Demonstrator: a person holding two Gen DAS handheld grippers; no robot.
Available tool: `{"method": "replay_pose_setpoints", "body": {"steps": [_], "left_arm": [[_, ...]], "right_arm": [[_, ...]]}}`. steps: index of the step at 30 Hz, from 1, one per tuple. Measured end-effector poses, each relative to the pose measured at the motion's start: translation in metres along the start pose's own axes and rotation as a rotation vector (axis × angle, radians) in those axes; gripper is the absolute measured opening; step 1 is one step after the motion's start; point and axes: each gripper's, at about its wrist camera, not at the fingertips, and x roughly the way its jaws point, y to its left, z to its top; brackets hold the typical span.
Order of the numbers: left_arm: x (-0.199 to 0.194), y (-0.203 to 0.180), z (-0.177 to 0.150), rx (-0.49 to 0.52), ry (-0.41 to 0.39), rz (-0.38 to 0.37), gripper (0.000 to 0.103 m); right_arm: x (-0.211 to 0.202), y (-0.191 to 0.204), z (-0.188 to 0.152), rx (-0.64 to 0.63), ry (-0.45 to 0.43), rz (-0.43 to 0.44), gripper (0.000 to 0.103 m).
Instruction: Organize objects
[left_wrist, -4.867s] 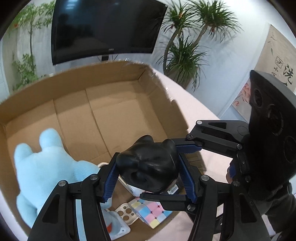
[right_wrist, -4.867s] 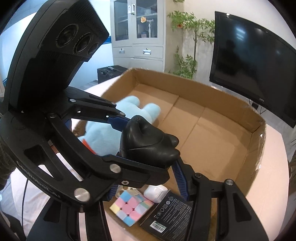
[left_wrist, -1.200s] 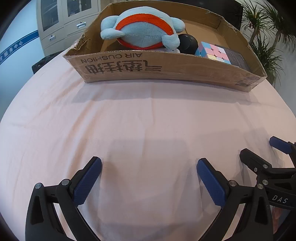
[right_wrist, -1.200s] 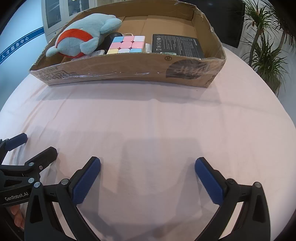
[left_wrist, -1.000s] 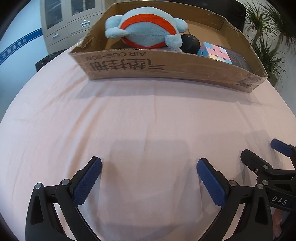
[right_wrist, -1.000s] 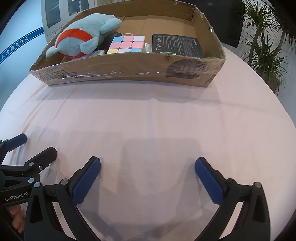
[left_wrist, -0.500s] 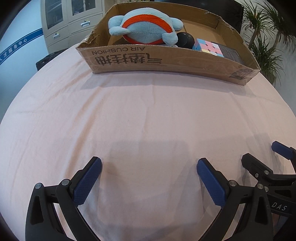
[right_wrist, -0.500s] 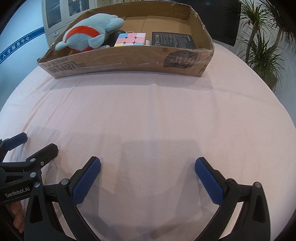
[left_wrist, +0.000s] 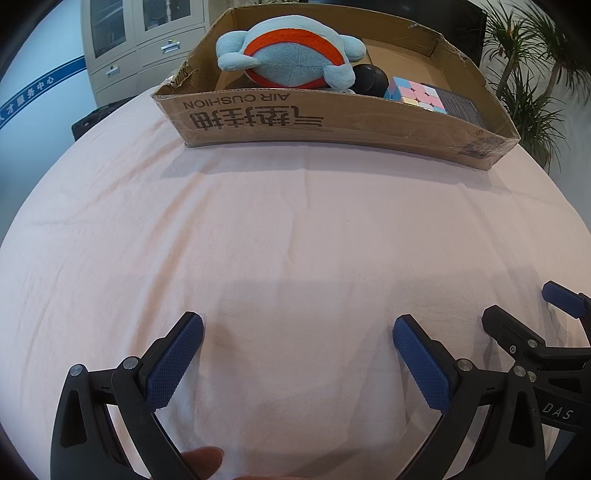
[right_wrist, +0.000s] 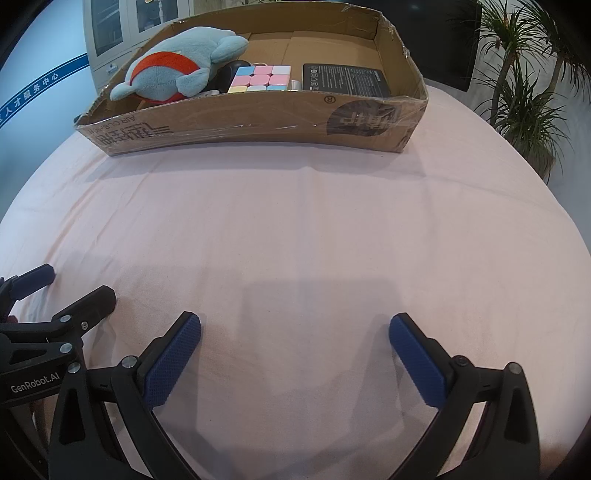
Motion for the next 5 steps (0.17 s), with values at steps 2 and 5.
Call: {"method": "replay_pose_setpoints", "body": {"steps": [2, 5], "left_arm": [[0.0001, 0.0003, 0.0001, -0.001, 0.0, -0.001, 0.103], [0.0001, 0.0002, 0.0002, -0.001, 0.0, -0.001, 0.103]], "right_arm": [[0.0, -0.0001, -0.0002, 0.0, 0.0, 0.0, 0.102], [0.0, -0.0002, -0.0001, 0.0, 0.0, 0.0, 0.102]]}}
